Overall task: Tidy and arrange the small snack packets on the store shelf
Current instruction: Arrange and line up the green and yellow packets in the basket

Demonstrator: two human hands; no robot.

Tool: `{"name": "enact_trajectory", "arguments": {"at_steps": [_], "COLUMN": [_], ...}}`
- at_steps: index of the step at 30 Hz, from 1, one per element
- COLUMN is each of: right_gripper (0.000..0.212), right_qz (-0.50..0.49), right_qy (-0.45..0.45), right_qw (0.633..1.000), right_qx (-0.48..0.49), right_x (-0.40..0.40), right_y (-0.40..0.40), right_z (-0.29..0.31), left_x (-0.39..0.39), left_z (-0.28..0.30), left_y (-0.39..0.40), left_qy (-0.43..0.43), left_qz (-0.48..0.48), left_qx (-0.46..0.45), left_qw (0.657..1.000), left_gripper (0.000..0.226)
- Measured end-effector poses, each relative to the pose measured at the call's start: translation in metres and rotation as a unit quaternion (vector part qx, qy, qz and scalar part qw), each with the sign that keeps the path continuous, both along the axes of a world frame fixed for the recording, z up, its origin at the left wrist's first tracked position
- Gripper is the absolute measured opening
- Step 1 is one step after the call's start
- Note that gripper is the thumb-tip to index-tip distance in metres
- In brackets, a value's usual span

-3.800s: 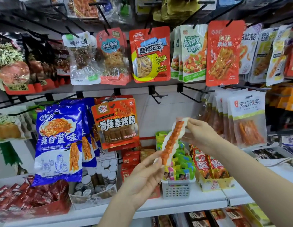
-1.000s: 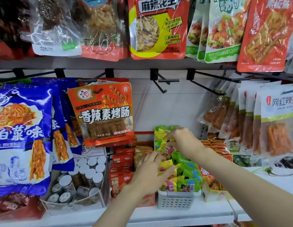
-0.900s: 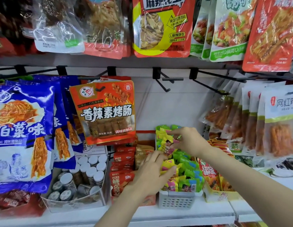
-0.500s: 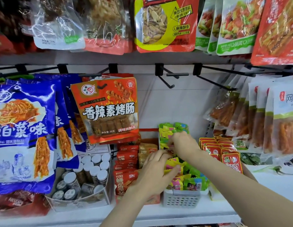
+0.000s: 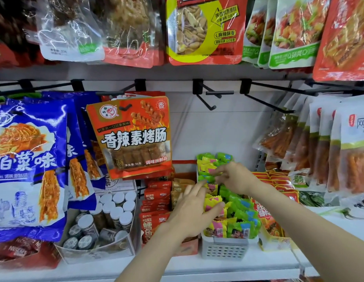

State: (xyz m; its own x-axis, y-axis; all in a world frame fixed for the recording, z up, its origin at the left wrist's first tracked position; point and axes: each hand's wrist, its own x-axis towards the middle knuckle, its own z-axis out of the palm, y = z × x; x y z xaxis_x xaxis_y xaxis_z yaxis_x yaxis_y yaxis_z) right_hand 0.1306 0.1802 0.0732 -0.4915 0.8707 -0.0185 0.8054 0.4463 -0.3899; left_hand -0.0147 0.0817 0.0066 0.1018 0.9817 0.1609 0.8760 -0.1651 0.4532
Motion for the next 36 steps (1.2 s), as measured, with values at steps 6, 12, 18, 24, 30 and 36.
{"name": "enact_trajectory", "arguments": {"at_steps": [6,12,18,24,30,36], "right_gripper": [0.034,0.022,0.009,0.007,0.006,0.008], "right_qz": [0.002,-0.029,-0.005,-0.042,-0.057,-0.102], "right_qy": [-0.064,-0.066,0.194,0.385,0.481,0.504], "right_qw": [0.991,0.988,0.973,0.918,0.874,0.857], "right_qx": [0.119,0.137,0.124,0.085,0.031,0.005], "right_x": [-0.010,-0.017,0.004,0.033,0.045,0.050], "right_y": [0.003,0.007,-0.001,-0.027,-0.060,-0.089], "right_z": [-0.010,-0.024,0.001,0.056,0.099,0.114], "left_x": [0.000,-0.001,-0.003,0.003,0.014,0.022], "left_z": [-0.006,-0.006,-0.005,0.013,0.047,0.062], "left_y": [-0.003,-0.002,-0.001,-0.011,-0.049,-0.089], "left_qy": [0.015,0.034,-0.020,-0.186,-0.510,-0.618], "left_qz": [0.004,0.011,0.009,0.027,0.019,0.055], "left_qx": [0.043,0.063,0.042,-0.058,-0.038,-0.007], "left_qw": [0.999,0.997,0.999,0.980,0.859,0.784], "left_gripper": [0.082,0.079,0.073,0.067,0.039,0.028]}}
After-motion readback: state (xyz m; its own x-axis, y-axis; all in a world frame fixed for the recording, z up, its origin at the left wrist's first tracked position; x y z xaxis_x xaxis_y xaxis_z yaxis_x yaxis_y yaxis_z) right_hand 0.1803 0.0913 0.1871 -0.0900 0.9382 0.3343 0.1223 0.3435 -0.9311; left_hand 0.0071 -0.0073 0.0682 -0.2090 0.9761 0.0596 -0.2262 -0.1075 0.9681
